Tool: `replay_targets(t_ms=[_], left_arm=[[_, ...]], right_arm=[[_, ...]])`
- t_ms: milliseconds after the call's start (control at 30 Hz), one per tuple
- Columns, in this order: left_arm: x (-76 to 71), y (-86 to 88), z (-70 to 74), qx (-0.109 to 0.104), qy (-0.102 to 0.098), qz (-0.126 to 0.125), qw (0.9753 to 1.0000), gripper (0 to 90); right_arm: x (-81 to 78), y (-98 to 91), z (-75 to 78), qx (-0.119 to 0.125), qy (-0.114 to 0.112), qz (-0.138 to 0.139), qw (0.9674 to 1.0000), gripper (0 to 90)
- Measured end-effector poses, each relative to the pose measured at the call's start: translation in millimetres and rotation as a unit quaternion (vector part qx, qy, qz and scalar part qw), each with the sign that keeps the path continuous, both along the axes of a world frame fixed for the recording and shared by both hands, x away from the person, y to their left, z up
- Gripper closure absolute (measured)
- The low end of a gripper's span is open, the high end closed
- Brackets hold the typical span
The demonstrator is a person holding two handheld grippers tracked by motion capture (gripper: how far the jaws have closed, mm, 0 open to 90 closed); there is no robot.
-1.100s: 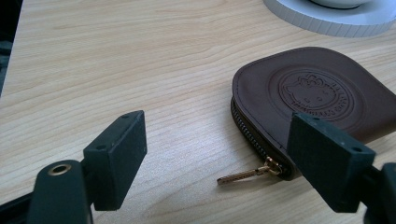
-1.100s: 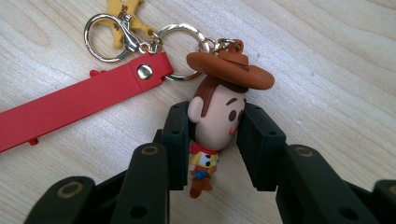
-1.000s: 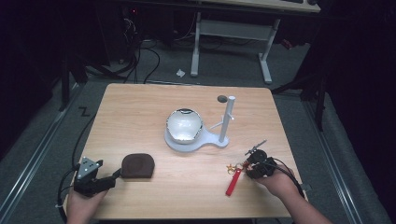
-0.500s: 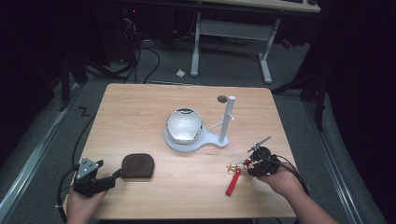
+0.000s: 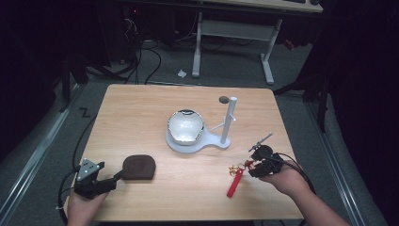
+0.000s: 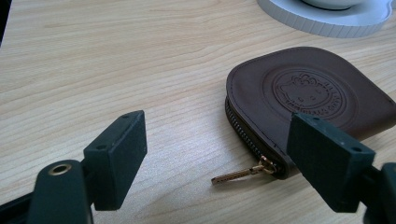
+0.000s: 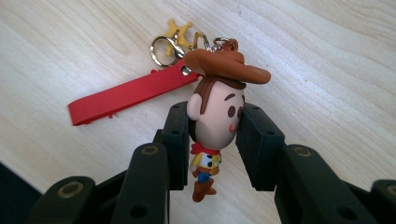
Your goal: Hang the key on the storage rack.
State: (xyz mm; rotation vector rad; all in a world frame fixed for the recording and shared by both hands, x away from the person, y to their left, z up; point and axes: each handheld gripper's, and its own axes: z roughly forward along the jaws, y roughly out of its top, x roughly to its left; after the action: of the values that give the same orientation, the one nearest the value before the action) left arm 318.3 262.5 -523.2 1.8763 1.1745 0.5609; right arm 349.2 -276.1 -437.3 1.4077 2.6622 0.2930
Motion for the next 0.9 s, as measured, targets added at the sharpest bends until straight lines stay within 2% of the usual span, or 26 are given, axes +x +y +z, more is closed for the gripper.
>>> replay_targets(t_ms=[33,200,333,900], left_arm=[[-0.1,0.0,-0.1,-0.001,0.001,0.0,1.0,20.8],[0.2,-0.1,-1.1,-0.004,0.001,-0.003,1.0,20.8],[-0.6,0.6,0.4,-0.008,-0.006,-0.004,0.9999,20.7],[-0.4,1.2,0.1,-0.008,-0.004,-0.004,1.0,20.6]], right_arm=[[0.1,0.6,5.5,-0.001,-0.005,0.013,0.9999,65.8],[-1.7,3.0,17.7,0.0,-0.007,0.014,0.9999,65.8],[-3.5,6.0,32.1,0.003,-0.014,0.021,0.9997,65.9],[-1.7,6.7,69.5,0.011,-0.039,0.017,0.999,66.0]])
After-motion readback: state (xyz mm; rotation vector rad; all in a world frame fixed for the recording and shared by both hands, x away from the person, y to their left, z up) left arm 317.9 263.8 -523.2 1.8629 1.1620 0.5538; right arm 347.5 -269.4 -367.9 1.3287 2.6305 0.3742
